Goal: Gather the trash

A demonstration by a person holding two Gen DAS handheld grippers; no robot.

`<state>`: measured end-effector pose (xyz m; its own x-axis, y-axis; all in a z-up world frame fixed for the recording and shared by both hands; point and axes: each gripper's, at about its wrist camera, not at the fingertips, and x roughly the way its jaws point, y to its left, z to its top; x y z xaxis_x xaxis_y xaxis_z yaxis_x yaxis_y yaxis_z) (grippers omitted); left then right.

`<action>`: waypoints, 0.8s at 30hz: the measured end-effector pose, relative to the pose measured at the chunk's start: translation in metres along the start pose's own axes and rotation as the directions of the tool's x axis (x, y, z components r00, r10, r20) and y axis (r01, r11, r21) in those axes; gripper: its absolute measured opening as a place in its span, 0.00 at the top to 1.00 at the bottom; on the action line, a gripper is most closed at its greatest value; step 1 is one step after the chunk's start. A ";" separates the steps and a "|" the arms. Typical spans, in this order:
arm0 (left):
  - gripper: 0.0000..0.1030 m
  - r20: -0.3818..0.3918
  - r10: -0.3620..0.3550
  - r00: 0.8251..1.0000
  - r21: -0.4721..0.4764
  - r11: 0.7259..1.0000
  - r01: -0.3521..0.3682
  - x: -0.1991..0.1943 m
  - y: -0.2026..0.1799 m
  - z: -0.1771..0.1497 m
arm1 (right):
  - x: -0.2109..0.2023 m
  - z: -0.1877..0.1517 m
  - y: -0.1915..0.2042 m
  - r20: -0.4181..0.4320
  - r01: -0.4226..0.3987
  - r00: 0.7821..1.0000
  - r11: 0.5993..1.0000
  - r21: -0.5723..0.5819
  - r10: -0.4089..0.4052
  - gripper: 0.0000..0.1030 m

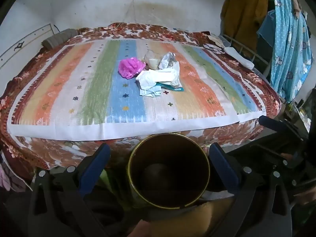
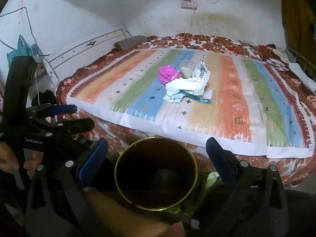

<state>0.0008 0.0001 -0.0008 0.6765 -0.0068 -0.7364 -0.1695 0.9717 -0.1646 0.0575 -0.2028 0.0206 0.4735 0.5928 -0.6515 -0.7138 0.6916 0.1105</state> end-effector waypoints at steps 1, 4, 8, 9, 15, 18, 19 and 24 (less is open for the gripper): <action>0.05 0.000 -0.003 1.000 0.002 1.000 0.003 0.000 0.000 0.000 | 0.001 0.000 0.000 -0.002 -0.003 1.000 1.000 0.002 0.003 0.08; 0.05 -0.001 -0.014 1.000 0.006 1.000 0.014 0.001 0.000 0.001 | 0.002 0.001 0.000 -0.006 -0.006 1.000 1.000 0.007 0.006 0.08; 0.05 0.003 -0.021 1.000 -0.013 1.000 0.021 0.001 0.008 0.007 | 0.000 -0.002 -0.004 -0.009 0.006 1.000 1.000 0.012 -0.006 0.08; 0.05 0.008 -0.002 1.000 -0.003 1.000 0.002 0.002 0.002 0.002 | 0.003 -0.004 -0.004 -0.011 0.013 1.000 1.000 0.014 -0.013 0.08; 0.05 0.008 -0.024 1.000 -0.036 0.999 0.024 0.000 0.006 0.006 | 0.003 -0.001 -0.004 -0.023 0.014 1.000 1.000 0.009 -0.014 0.08; 0.05 0.002 0.012 1.000 -0.026 1.000 -0.012 0.001 0.004 0.006 | 0.003 -0.001 -0.004 -0.025 0.015 1.000 1.000 0.010 -0.015 0.08; 0.05 0.002 0.016 1.000 -0.030 0.999 -0.016 0.001 0.005 0.006 | 0.003 -0.001 -0.004 -0.026 0.015 1.000 1.000 0.010 -0.014 0.08; 0.05 -0.004 0.012 1.000 -0.046 0.999 -0.012 0.001 0.008 0.005 | 0.003 0.000 -0.005 -0.029 0.012 1.000 1.000 0.014 -0.012 0.08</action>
<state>0.0038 0.0091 0.0008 0.6715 0.0042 -0.7410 -0.2103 0.9599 -0.1851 0.0628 -0.2047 0.0179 0.4670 0.5725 -0.6739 -0.7007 0.7045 0.1129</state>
